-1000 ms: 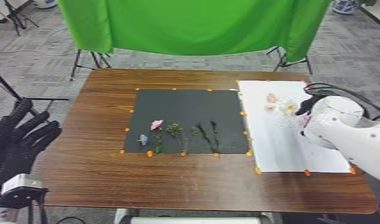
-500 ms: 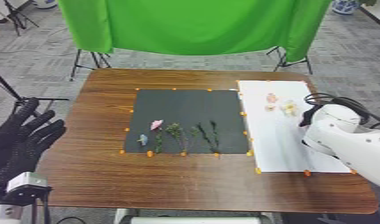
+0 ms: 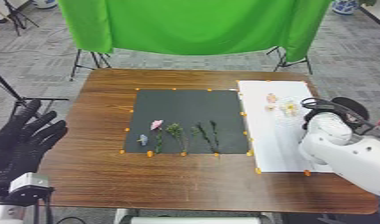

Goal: Arrange flowers

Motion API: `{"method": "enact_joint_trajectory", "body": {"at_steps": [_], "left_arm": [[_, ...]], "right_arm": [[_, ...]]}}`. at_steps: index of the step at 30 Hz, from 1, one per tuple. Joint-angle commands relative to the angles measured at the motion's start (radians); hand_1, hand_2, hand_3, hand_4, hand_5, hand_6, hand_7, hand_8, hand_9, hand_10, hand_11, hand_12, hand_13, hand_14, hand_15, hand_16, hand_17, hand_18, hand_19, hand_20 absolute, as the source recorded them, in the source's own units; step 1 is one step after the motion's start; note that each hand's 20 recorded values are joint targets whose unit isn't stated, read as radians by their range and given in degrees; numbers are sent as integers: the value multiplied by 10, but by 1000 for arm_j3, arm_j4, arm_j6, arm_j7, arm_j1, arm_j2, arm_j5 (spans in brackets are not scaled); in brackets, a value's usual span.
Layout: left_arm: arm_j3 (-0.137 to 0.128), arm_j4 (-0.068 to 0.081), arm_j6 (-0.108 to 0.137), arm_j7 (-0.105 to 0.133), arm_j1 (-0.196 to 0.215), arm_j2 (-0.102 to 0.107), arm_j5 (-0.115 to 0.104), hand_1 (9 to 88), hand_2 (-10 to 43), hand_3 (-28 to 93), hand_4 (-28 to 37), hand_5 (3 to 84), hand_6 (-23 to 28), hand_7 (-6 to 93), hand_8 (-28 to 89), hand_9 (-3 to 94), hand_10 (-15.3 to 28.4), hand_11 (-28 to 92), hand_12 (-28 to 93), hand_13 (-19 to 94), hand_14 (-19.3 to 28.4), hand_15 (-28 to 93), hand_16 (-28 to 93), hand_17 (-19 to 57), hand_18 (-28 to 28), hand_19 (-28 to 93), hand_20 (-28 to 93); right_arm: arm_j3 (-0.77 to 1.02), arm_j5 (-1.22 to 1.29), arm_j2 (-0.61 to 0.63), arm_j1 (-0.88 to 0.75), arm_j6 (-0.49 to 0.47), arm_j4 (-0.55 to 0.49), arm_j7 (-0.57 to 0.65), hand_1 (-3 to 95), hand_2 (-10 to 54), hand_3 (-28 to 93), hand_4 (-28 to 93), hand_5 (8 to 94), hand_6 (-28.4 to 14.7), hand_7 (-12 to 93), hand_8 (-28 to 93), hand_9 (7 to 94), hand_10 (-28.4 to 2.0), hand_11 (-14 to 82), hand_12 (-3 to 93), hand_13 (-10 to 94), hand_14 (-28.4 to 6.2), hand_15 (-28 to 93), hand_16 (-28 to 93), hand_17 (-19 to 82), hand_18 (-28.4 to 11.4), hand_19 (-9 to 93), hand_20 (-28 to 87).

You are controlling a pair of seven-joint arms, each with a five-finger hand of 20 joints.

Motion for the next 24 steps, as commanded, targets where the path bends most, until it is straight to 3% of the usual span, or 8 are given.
{"method": "enact_joint_trajectory", "body": {"at_steps": [1,9,10,11,12,16,18,24], "left_arm": [[3,0,3,6,18,-4,-6,303,65,631,-180,332,79,62,-63,278,189,219,125,201,279,533,-106,-52,284,566,-27],[-17,-11,14,30,66,0,-19,304,65,632,-182,333,79,62,-63,279,188,220,125,200,279,534,-106,-53,284,566,-28],[-20,-11,15,29,66,-1,-19,304,64,632,-182,333,80,61,-63,279,188,220,125,200,279,534,-106,-53,284,566,-28],[-26,-12,10,8,62,-12,-10,304,65,632,-182,333,80,61,-63,278,188,220,125,200,279,534,-106,-53,284,566,-28],[-28,-15,17,19,71,-5,-16,305,65,631,-182,333,80,61,-63,279,188,221,125,200,279,534,-106,-53,284,566,-29],[-28,-17,17,11,70,-15,-14,304,65,631,-182,333,80,61,-63,278,188,220,125,200,279,534,-107,-53,284,566,-29],[-28,-17,12,-4,60,-23,-6,304,65,632,-182,333,80,61,-63,278,188,221,125,200,279,534,-107,-54,284,566,-30],[-32,-21,21,19,81,-14,-15,303,64,633,-182,333,80,62,-64,277,188,222,125,200,279,535,-107,-53,284,567,-32]], "right_arm": [[-41,-81,24,30,69,-30,-5,572,-53,696,-282,753,13,239,18,864,-74,88,233,846,-38,560,136,552,-142,932,187],[-67,-165,-5,118,113,-133,-18,591,-73,712,-283,781,7,211,29,903,-79,95,257,866,-32,557,149,564,-142,932,222],[-88,-169,-12,148,126,-151,-31,593,-76,714,-283,787,5,209,29,906,-80,95,260,870,-32,558,150,566,-143,932,225],[-76,-175,-19,146,118,-174,-51,595,-78,716,-283,791,3,207,30,908,-80,95,261,872,-32,558,150,569,-144,932,228],[-77,-181,-38,160,109,-186,-67,596,-79,717,-283,792,2,205,32,909,-80,94,263,873,-32,558,151,571,-144,932,231],[-86,-192,-106,194,82,-247,-140,598,-81,718,-283,796,1,197,36,913,-81,92,267,875,-33,560,155,571,-144,932,243],[-104,-189,-151,216,76,-267,-166,598,-81,718,-283,797,1,196,39,914,-81,92,267,875,-32,560,156,571,-144,932,246],[-139,-193,-307,227,35,-277,-238,597,-82,721,-283,799,0,192,42,914,-82,91,268,873,-32,561,159,570,-145,932,253]]}}
